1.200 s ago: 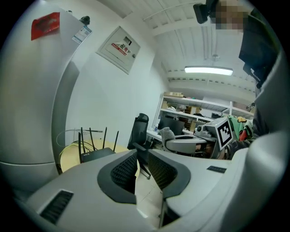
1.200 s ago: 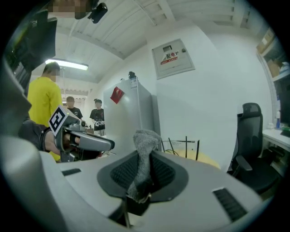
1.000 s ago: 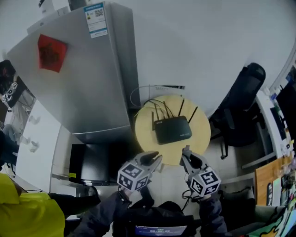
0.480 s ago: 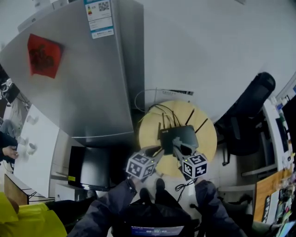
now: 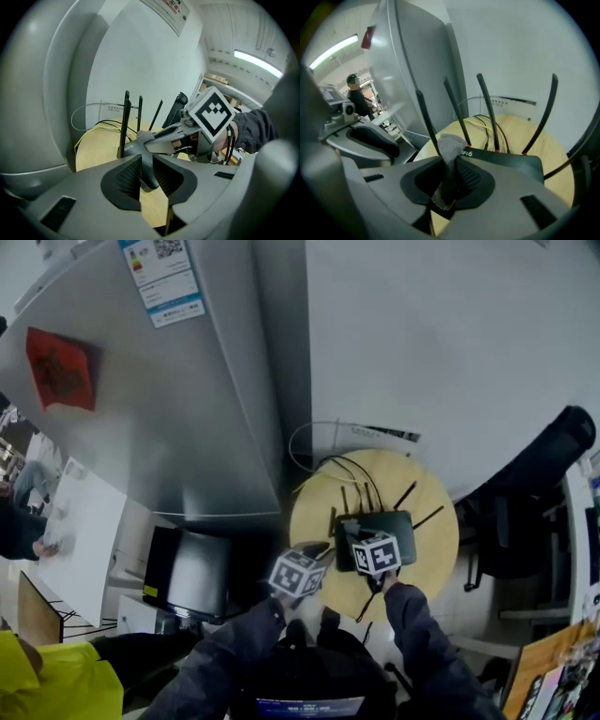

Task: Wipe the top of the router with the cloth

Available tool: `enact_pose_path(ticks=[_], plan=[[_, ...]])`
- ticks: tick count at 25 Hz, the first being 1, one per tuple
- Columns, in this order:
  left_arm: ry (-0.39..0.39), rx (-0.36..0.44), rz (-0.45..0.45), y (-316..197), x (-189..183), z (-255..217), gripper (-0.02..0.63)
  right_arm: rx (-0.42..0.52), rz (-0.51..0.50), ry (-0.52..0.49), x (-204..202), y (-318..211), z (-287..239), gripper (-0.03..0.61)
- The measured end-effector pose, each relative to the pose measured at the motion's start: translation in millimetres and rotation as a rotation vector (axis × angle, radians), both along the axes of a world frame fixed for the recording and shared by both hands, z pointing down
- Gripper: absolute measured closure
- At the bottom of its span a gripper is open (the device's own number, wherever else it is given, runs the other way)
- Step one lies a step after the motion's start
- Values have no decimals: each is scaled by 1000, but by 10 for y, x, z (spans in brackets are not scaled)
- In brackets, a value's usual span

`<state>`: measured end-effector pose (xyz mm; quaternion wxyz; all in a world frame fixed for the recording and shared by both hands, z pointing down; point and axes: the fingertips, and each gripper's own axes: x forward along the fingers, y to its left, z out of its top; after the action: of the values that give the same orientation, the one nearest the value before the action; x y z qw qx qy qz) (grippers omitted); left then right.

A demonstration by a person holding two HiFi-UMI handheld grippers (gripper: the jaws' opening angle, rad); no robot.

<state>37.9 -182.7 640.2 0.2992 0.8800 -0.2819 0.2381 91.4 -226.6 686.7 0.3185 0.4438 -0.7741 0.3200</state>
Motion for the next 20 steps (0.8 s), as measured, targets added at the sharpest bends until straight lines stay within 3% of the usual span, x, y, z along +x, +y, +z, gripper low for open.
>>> enact_pose_path(ticks=[7, 20], plan=[[-8, -46, -50, -147, 34, 183, 554, -146, -65, 53, -137, -291, 401, 497], [-47, -66, -54, -127, -7, 389, 554, -250, -144, 144, -47, -333, 696, 497]])
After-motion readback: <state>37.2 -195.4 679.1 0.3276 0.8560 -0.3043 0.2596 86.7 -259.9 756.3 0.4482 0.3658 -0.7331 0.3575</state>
